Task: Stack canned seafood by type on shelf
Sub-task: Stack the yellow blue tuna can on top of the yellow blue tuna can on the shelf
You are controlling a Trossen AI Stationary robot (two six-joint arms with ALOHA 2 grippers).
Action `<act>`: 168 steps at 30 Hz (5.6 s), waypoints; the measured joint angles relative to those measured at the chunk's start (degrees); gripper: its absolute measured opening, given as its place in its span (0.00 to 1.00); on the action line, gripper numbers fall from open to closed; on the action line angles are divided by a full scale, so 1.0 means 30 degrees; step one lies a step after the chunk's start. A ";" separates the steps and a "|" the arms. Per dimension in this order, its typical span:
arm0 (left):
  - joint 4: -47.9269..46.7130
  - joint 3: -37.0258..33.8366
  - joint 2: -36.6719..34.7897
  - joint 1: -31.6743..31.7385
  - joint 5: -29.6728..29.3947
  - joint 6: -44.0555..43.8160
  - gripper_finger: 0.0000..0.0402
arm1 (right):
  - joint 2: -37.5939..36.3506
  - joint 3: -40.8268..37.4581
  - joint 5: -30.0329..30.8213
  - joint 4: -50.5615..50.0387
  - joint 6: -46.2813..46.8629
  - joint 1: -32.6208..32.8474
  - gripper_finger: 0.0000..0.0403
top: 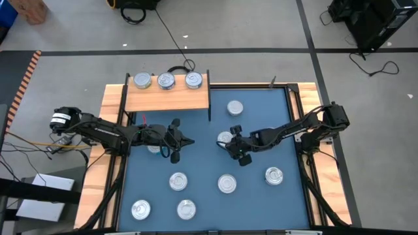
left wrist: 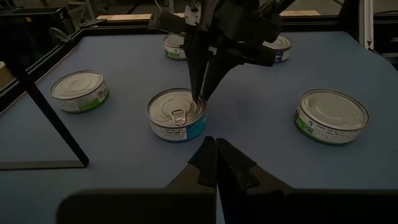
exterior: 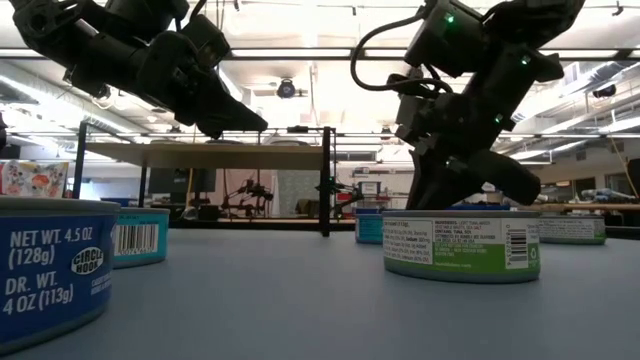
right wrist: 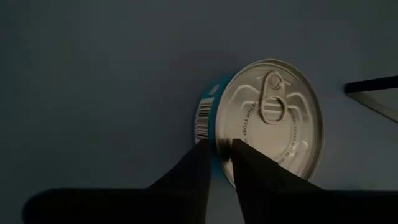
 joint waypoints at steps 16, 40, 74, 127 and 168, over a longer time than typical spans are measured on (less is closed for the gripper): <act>-0.0058 0.0000 0.0000 0.0000 0.0466 0.0124 0.01 | 0.0335 0.0955 -0.1841 -0.0139 0.0187 -0.0770 0.01; 0.2240 0.0548 0.3738 0.0706 0.0845 0.1006 0.01 | 0.0284 0.3048 -1.2957 0.2990 1.2671 -0.1781 0.00; 0.4013 0.3410 0.9566 0.2047 0.5476 0.2521 0.01 | 0.1950 0.3082 -1.4019 0.4151 1.2039 -0.3866 0.18; -0.0020 0.1793 0.4833 0.1656 0.2623 0.2303 0.01 | 0.3173 0.6462 -0.5240 -0.2106 0.5930 0.0330 0.57; 1.0110 -0.5333 0.1690 0.1610 0.2229 -0.1032 0.01 | 0.4834 1.3114 0.5214 0.6143 -1.6271 -0.5578 0.35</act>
